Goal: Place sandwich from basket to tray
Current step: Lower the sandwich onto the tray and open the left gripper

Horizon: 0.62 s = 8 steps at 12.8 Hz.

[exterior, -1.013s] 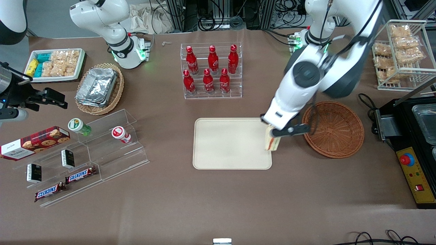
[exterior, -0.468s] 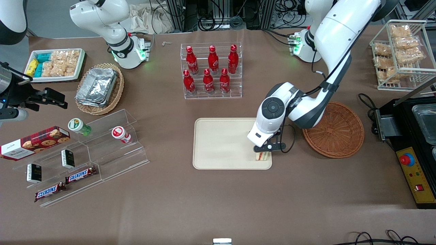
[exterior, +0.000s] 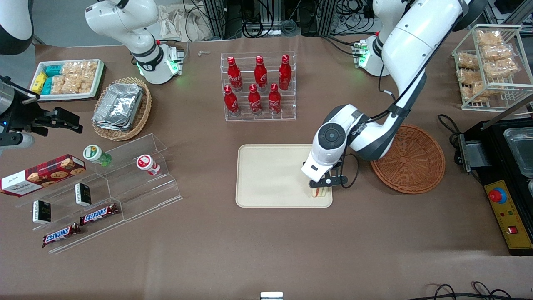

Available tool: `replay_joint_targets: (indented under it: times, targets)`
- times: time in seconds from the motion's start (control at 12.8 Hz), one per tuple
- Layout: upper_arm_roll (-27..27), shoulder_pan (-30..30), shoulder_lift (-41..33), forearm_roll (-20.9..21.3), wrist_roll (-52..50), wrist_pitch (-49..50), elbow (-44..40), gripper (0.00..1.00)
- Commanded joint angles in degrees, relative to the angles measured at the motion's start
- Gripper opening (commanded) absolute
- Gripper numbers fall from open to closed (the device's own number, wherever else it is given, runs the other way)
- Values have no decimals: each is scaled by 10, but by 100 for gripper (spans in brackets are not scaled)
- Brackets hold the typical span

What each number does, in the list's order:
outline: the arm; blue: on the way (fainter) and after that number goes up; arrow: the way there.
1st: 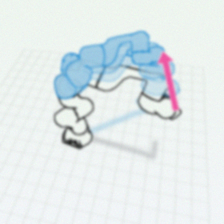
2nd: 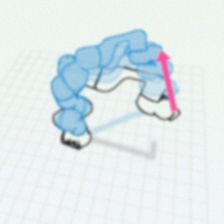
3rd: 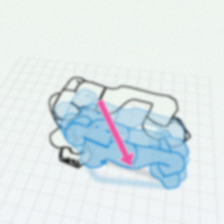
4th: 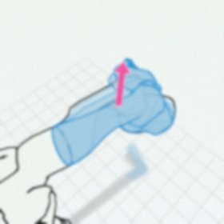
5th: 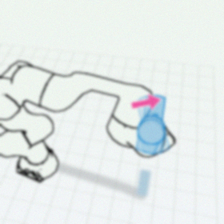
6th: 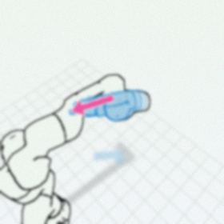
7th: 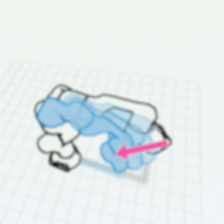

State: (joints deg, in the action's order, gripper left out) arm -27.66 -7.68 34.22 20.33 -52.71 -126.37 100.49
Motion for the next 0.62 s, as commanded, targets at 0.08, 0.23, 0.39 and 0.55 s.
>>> replay_joint_targets:
  times: [0.08, 0.23, 0.39, 0.55]
  targets:
    - [1, -8, -4, 13, -62, 1, -18, 100]
    - [1, -4, -20, 9, -63, 8, -18, 100]
    - [2, -1, -69, 3, -60, 67, -25, 100]
    - [1, 19, -120, -4, -38, 124, -35, 100]
